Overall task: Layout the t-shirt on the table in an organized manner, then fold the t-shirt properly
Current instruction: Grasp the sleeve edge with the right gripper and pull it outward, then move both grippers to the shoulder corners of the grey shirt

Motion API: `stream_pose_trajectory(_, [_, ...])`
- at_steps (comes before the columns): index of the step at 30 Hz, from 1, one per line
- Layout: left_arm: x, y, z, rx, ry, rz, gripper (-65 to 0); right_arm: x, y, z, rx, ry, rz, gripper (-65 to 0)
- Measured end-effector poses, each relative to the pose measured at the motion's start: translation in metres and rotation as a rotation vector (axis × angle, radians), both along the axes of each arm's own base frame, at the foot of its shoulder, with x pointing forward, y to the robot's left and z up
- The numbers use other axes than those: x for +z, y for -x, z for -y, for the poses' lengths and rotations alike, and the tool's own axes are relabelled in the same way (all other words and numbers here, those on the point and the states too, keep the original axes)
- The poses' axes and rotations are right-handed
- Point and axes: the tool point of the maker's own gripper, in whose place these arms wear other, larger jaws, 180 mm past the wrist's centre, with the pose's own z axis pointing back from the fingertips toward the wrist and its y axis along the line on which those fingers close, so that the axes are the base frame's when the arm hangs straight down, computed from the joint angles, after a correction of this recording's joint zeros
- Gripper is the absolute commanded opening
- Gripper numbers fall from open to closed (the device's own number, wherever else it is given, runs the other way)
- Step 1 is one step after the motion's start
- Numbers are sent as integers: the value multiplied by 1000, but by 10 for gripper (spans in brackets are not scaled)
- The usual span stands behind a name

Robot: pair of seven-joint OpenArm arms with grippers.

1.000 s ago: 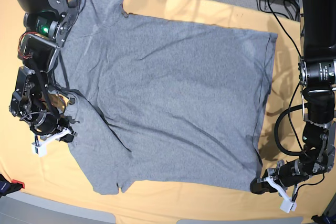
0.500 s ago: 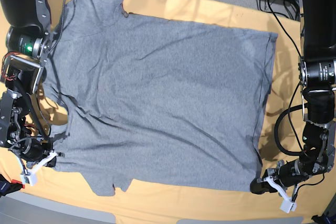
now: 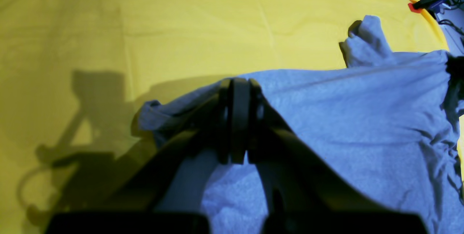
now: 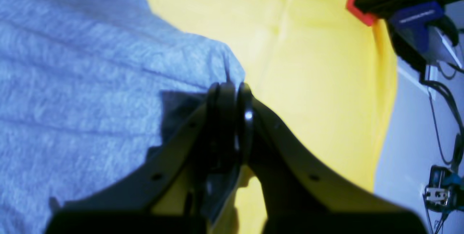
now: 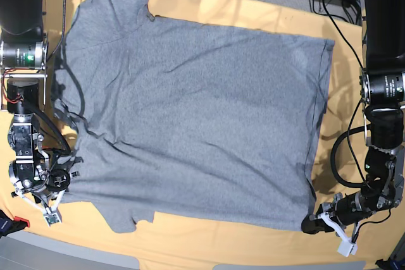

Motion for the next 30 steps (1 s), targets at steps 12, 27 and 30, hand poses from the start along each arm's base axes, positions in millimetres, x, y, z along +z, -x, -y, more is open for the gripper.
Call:
stream_pose_trajectory(12, [22, -12, -9, 32, -19, 90, -650, 66, -29, -7, 77, -72, 99, -650])
stream_pose_trajectory(27, [39, -22, -18, 66, -62, 181, -291, 72, -32, 10, -37, -61, 161, -254])
stream_pose_trajectory(30, [46, -25, -24, 90, -66, 184, -160, 79, -29, 29, -143, -35, 185, -219])
